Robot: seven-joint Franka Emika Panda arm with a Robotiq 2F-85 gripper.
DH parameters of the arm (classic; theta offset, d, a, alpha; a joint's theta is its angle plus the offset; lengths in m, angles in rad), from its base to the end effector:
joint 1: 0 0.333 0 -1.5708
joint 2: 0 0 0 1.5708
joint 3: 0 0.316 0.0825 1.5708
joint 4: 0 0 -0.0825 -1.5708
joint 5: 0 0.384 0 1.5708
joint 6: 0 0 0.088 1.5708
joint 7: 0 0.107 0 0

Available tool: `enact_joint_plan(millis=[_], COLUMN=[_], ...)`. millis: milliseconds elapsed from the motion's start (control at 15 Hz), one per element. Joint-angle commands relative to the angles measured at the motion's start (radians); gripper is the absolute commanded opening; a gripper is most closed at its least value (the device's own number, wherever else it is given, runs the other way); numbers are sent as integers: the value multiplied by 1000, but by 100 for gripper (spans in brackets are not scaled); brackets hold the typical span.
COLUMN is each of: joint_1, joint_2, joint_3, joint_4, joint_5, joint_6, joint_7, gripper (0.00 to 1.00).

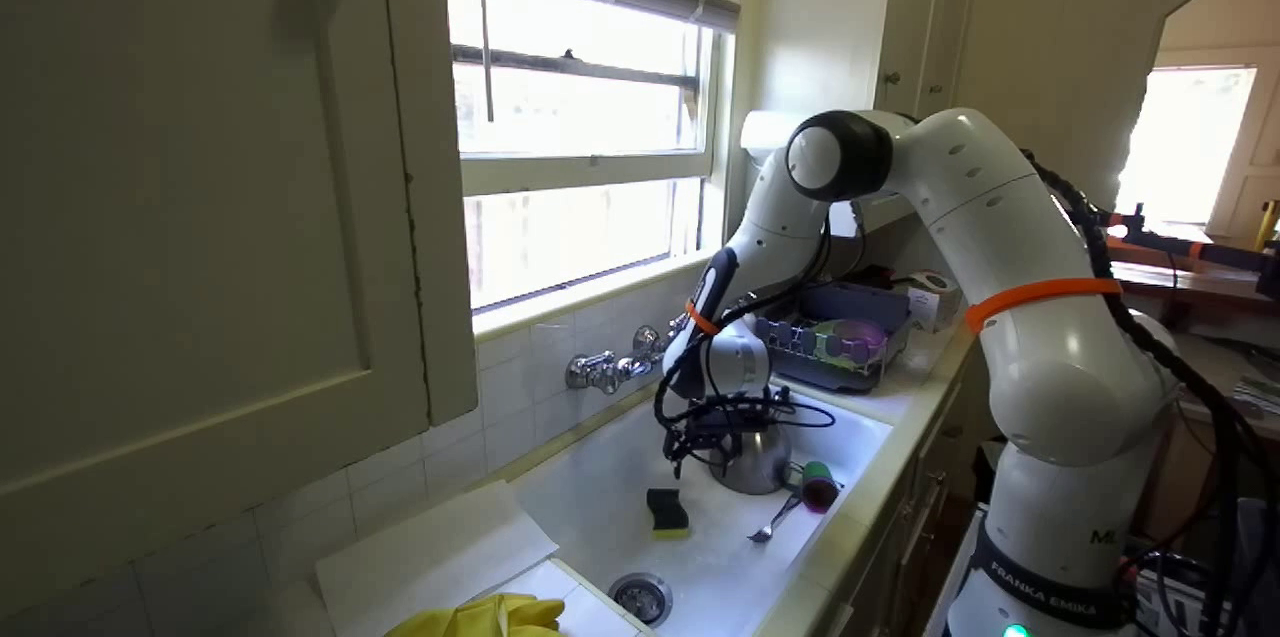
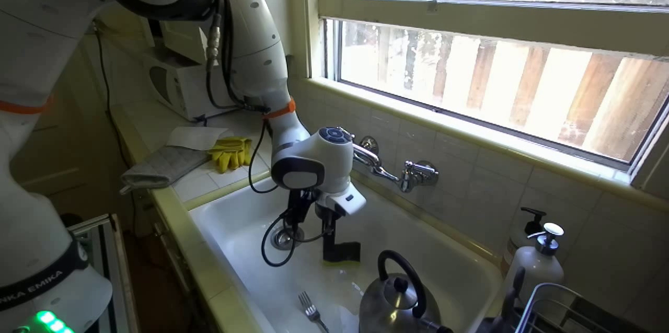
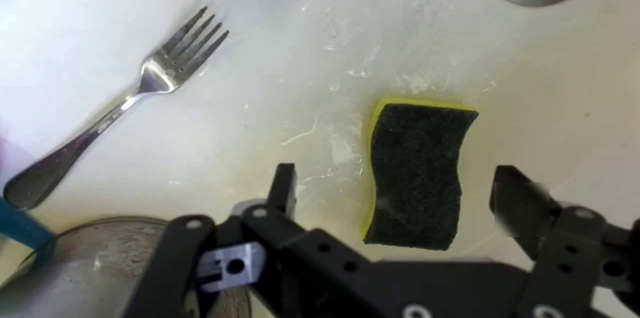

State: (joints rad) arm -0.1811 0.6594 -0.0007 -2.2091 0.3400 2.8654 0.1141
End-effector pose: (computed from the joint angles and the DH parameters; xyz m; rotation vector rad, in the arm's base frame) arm 0.5144 -0.1134 0.0766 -2.9033 0.9352 -0.0002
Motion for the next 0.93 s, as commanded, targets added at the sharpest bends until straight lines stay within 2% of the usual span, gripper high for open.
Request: enact_joint_plan(millis=[0,333,867], joint_1=[-63,-82,-46], joint_2=[-100,-190,-317], joint_3=[47,57,22], joint_4=[-74,-125,-155], joint_5=[-50,-83,-145], joint_6=[-56,-103,-225], joint_7=[-130,-244,-299], gripper=[100,100,100])
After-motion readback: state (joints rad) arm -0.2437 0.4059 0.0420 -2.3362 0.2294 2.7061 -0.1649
